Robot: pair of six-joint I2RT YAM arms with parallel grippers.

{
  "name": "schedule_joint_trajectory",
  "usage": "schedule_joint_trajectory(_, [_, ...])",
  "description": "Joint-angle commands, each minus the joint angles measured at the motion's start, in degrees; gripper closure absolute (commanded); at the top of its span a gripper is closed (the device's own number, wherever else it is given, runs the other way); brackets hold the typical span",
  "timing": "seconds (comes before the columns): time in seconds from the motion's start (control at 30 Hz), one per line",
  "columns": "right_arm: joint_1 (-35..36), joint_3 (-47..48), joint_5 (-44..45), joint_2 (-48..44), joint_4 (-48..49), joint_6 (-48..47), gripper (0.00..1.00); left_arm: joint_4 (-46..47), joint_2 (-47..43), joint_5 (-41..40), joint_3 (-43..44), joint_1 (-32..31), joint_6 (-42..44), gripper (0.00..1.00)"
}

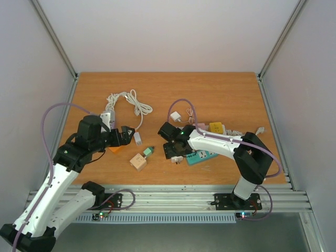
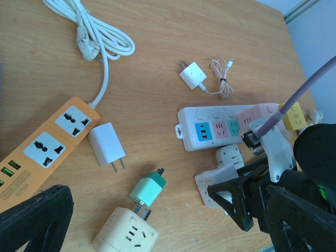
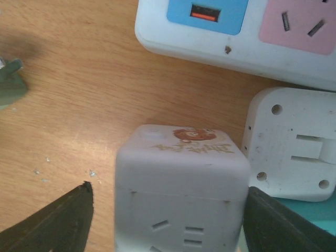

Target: Insert the plug

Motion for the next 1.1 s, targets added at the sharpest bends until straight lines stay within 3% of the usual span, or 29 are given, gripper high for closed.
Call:
schedule_joint_trajectory(0.0, [0.6,2.1,1.6,1.8,-0.2,1.4,0.29,-0.4,-0.7,-0.4,-1.1,0.1,-1.0,0.01])
schedule_joint_trajectory(0.27, [0.6,1.1,1.2,0.0,0.7,0.6,0.46,1.2,0.0,0.9,-1.7,0.1,-2.0,0.01])
schedule_joint_trajectory(0.47, [0.1,-0.8,0.6,-8.9,5.3,-4.0,0.46,4.0,0.2,3.4,-1.9,0.1,-2.3,0.0])
schedule_joint_trajectory(0.67, [-3.9,-2.7,-12.6,-17.5,13.1,-6.3,0.45,8.2,-0.8,8.4,-0.8,0.1,-2.3,0.01])
schedule_joint_trajectory(0.83, [-7.2,-3.0,-22.5,-21.9,18.4,-2.3,0.45,11.8,-1.0,15.0,-0.5,0.1,-4.3,0.01])
schedule_joint_trajectory(1.07, [-8.5,-4.0,-28.7,-24.3,26.7,3.6,0.45,17.0,-1.0,21.9,-2.7,0.1,-9.3,0.01])
